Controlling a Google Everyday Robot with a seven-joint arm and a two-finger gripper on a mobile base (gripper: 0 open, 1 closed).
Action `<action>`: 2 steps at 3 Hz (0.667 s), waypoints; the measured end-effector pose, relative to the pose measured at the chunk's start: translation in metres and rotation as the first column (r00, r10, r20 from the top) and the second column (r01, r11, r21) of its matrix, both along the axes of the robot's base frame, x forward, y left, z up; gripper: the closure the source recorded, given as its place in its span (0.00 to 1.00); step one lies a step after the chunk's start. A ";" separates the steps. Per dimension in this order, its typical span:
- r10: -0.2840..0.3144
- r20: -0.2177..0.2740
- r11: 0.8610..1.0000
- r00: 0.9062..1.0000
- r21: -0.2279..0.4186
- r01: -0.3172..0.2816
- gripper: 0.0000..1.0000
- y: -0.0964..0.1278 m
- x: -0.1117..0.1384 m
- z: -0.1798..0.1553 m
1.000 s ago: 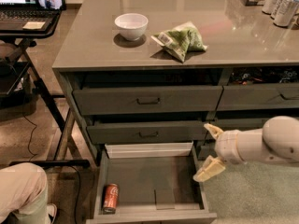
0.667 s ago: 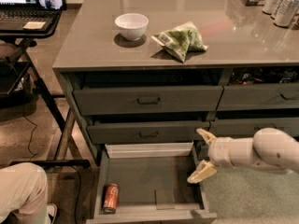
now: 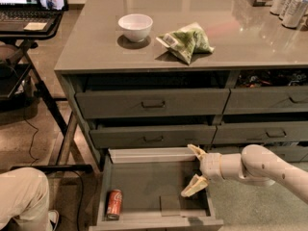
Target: Pick coke can from bottom drawer and place on counter
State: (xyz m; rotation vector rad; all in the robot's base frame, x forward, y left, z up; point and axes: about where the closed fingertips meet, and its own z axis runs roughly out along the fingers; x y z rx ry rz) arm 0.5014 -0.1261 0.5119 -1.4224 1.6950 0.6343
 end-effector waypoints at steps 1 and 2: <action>0.000 0.000 1.000 1.000 0.000 0.000 0.00 0.000 0.000 0.000; 0.014 -0.021 1.000 1.000 0.017 -0.013 0.00 0.011 -0.002 -0.017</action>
Offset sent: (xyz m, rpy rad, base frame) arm -0.0049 0.0200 -0.0390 0.0341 0.0467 0.0225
